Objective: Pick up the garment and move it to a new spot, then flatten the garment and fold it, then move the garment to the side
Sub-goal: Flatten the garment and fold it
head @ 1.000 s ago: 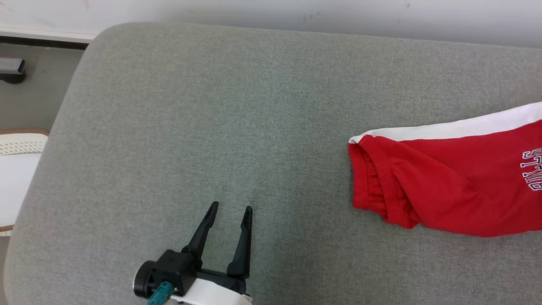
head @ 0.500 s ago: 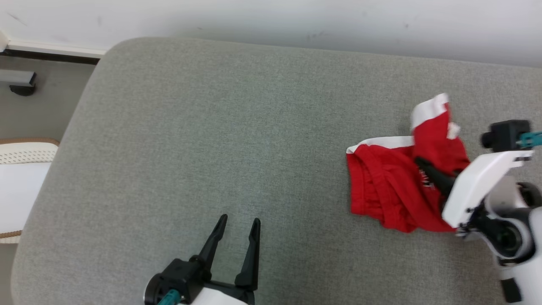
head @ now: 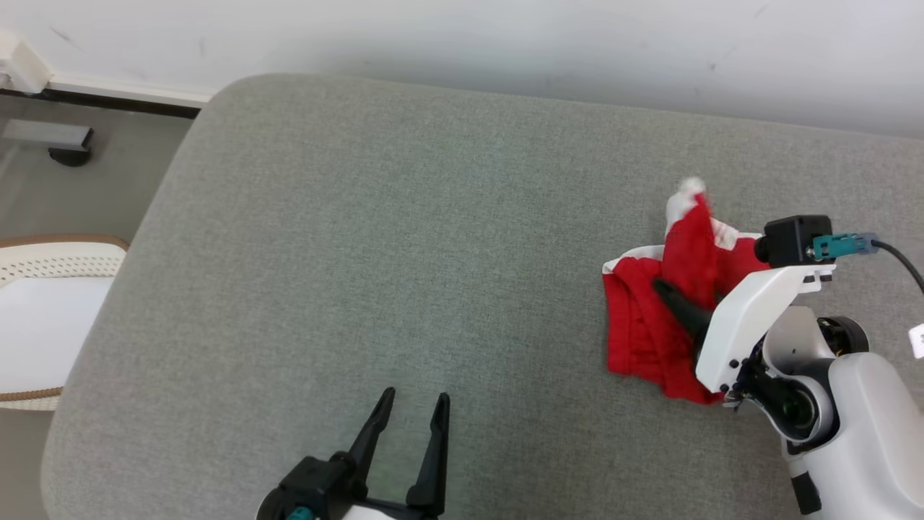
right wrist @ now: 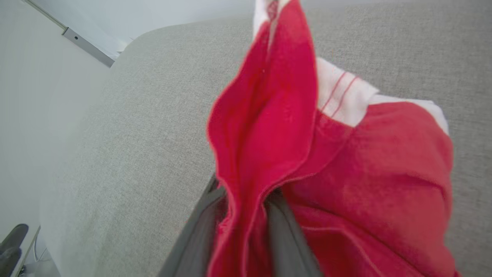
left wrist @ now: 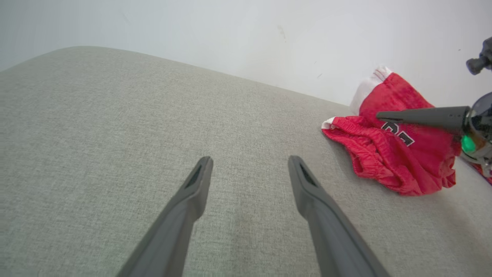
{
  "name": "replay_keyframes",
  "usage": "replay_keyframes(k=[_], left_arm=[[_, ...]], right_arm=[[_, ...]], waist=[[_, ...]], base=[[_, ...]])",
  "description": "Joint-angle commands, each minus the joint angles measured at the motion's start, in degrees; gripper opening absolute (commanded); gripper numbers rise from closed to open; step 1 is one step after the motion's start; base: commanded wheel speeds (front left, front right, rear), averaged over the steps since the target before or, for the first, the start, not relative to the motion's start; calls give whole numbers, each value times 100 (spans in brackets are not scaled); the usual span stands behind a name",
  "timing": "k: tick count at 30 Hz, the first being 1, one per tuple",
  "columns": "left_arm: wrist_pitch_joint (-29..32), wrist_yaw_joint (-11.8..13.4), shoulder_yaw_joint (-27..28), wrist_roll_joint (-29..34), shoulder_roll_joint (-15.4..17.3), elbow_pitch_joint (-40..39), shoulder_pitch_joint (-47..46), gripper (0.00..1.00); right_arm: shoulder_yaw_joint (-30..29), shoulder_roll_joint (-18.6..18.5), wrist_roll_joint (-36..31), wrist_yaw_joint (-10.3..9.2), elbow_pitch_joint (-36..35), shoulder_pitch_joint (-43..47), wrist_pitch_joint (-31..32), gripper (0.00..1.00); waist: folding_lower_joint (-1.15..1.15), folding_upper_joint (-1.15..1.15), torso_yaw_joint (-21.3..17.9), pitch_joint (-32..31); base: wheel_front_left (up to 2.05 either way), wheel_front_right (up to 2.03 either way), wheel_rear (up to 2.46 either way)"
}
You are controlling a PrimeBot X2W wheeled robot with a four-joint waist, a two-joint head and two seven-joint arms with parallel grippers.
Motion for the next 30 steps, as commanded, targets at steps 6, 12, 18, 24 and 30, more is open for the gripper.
replay_keyframes(k=[6,12,18,24,30], left_arm=[[-10,-3,189,66,18,43,173,100],[-10,-56,405,181,19,137,374,100],[-10,-134,661,275,19,167,585,100],[-10,-205,902,396,19,83,819,100],[-10,-262,1034,475,19,-12,1015,100]], right_arm=[[292,55,341,-15,-166,255,-225,100],[1097,53,1432,-15,-360,635,-535,100],[1479,51,1407,-15,-760,1044,-1193,100],[1384,-556,405,-14,-1320,1557,-2306,100],[961,-1021,-244,-14,-1265,2084,-3324,100]], waist=[[0,0,-188,-227],[0,0,-492,-582],[0,0,-775,-915],[0,0,-979,-1166],[0,0,-1129,-1314]], base=[[0,0,0],[0,0,0],[0,0,0],[0,0,0],[0,0,0]])
